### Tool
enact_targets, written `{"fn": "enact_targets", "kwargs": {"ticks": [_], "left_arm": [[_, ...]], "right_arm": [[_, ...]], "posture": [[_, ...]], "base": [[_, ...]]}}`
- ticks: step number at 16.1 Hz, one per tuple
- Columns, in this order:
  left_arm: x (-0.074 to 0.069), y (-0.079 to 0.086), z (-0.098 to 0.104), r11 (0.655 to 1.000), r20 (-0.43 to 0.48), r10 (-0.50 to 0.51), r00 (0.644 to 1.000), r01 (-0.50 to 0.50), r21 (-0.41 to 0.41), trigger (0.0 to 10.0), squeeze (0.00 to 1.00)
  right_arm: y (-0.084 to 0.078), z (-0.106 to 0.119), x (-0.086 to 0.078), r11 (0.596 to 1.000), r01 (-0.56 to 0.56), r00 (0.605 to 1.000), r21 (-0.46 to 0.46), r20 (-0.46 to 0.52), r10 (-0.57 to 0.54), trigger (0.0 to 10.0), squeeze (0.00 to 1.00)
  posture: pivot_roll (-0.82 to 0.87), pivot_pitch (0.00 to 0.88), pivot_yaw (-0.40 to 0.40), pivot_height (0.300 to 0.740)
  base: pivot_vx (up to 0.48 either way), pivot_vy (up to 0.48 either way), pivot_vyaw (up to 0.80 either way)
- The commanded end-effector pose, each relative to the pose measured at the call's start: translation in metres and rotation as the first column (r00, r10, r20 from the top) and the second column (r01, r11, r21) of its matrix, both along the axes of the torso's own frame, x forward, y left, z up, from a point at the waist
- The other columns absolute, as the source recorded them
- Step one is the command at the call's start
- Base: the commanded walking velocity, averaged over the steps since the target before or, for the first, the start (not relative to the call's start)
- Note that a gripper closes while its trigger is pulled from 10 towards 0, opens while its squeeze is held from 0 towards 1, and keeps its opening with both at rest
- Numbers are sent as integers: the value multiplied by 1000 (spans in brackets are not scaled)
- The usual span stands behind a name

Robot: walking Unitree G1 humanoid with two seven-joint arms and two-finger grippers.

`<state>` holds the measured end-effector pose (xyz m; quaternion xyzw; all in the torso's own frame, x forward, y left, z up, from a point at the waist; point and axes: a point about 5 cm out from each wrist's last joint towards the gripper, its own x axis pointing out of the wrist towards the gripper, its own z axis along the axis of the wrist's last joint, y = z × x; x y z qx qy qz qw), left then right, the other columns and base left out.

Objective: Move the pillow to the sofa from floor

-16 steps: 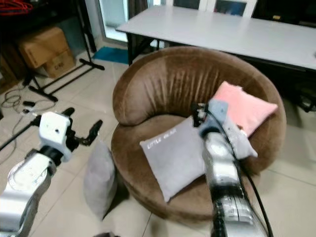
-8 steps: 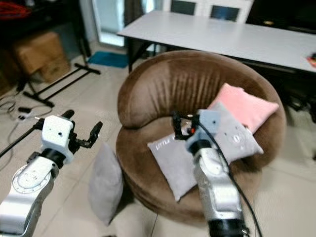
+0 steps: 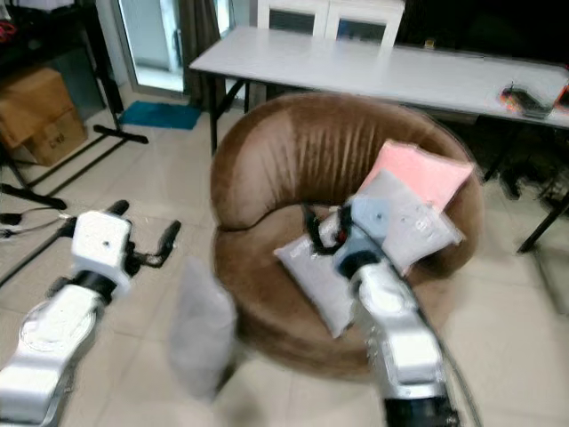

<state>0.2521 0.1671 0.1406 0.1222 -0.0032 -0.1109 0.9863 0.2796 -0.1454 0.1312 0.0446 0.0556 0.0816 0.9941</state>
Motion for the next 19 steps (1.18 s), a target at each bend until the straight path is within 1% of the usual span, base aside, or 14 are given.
{"fn": "enact_targets", "kwargs": {"ticks": [1, 2, 4, 5, 8, 12, 14, 17, 19], "left_arm": [[0, 6, 1, 1000, 8, 26, 1000, -26, 11, 10000, 369], [0, 5, 1, 1000, 7, 26, 1000, -26, 6, 10000, 373], [1, 4, 2, 1000, 5, 23, 1000, -23, 1, 10000, 369], [2, 4, 2, 1000, 5, 22, 1000, -22, -1, 10000, 369], [3, 3, 3, 1000, 7, 15, 1000, -15, -1, 10000, 373], [4, 3, 4, 1000, 5, 12, 1000, -12, -1, 10000, 369], [5, 4, 4, 1000, 2, 18, 1000, -18, -13, 10000, 373], [7, 5, 5, 1000, 8, 30, 1000, -30, -1, 10000, 380], [8, 5, 6, 999, 12, 31, 999, -31, -18, 10000, 384]], "right_arm": [[4, 2, 0, 999, -36, 999, -4, 3, 36, 10000, 0], [7, 2, -2, 999, -49, 999, -17, 3, 49, 10000, 0], [8, 2, -2, 999, -48, 999, -12, -6, 48, 10000, 0], [3, 1, -1, 1000, -9, 1000, 18, -18, 9, 10000, 0], [-1, -2, 0, 1000, 27, 999, 13, -39, -26, 10000, 0], [-1, -2, -1, 999, 35, 998, 18, -43, -35, 10000, 0], [-1, -1, -1, 999, 39, 998, 19, -46, -38, 10000, 0], [-2, 0, -1, 999, 42, 998, 13, -40, -41, 10000, 0], [2, 1, -1, 1000, 8, 1000, -17, -30, -9, 10000, 0]], "posture": [[-69, 0, -29, 740], [-69, 0, -29, 740], [-72, 0, -25, 740], [-73, 0, -20, 740], [-72, 0, -19, 740], [-74, 0, -11, 740], [-74, 0, -11, 740], [-74, 0, -10, 740], [-75, 0, -10, 740]], "base": [[0, 0, 438], [0, 0, 800], [0, 0, 800], [0, 0, 0], [0, 365, 0], [0, 429, 0], [0, 398, 0], [0, 0, 0], [0, 0, 0]]}}
